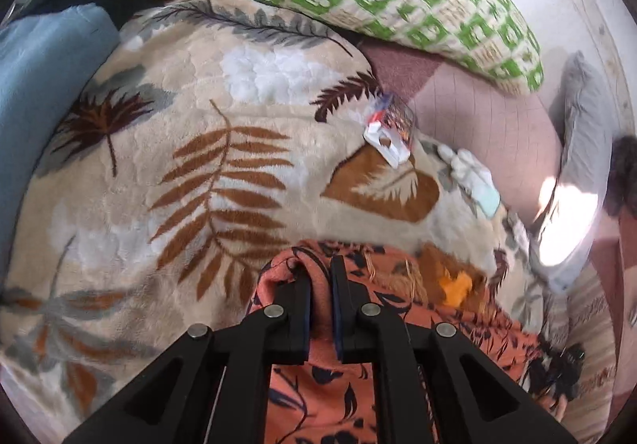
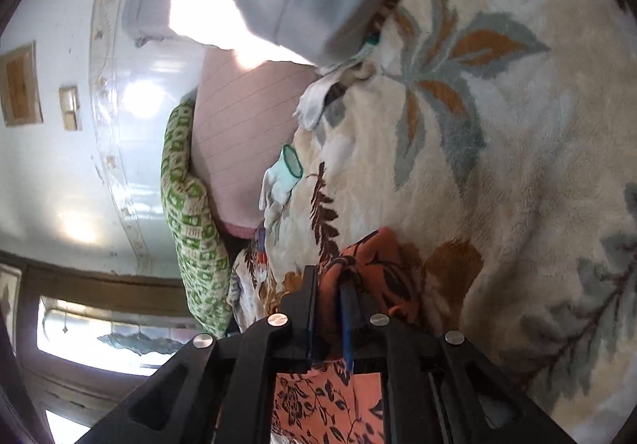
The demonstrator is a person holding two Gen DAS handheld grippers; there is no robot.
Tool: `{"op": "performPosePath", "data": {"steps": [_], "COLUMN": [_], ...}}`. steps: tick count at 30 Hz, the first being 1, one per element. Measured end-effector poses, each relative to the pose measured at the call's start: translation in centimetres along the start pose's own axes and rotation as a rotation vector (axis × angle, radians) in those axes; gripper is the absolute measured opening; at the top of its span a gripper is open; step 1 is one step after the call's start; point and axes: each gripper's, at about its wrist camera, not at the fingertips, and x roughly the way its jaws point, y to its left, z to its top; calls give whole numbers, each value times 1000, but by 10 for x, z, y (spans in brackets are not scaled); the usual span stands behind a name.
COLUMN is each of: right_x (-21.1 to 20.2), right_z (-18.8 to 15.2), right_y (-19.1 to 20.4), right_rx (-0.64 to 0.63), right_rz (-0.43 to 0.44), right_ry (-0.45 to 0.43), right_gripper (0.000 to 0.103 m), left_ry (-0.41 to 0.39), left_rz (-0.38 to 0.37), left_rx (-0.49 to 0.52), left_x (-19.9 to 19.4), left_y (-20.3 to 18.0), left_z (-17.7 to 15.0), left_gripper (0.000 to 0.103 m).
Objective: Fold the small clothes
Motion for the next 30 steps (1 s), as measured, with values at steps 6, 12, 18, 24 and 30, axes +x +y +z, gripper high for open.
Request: {"op": "performPosePath", "data": {"steps": [6, 12, 18, 24, 30], "right_x": [-5, -59, -39, 61, 142], "right_z": [6, 0, -47, -138, -183], "right_y": [-13, -12, 72, 118, 90], "right_rx": [-13, 10, -370, -671, -770], "right_rz": [64, 234, 6, -239, -454], "right_ry": [-57, -257, -96, 197, 297], "right_gripper": [18, 89, 82, 44, 39], "left_ry": [-145, -299, -645, -589, -438], "left_rz": [-137, -70, 182, 189, 283], "left_rx": [-68, -94, -90, 6, 13], "left_x": [-11, -33, -112, -91, -37], "left_y": [17, 20, 9, -44, -41], "left_z": [-12, -37, -101, -194, -203], "left_gripper": [25, 37, 71, 71, 71]}}
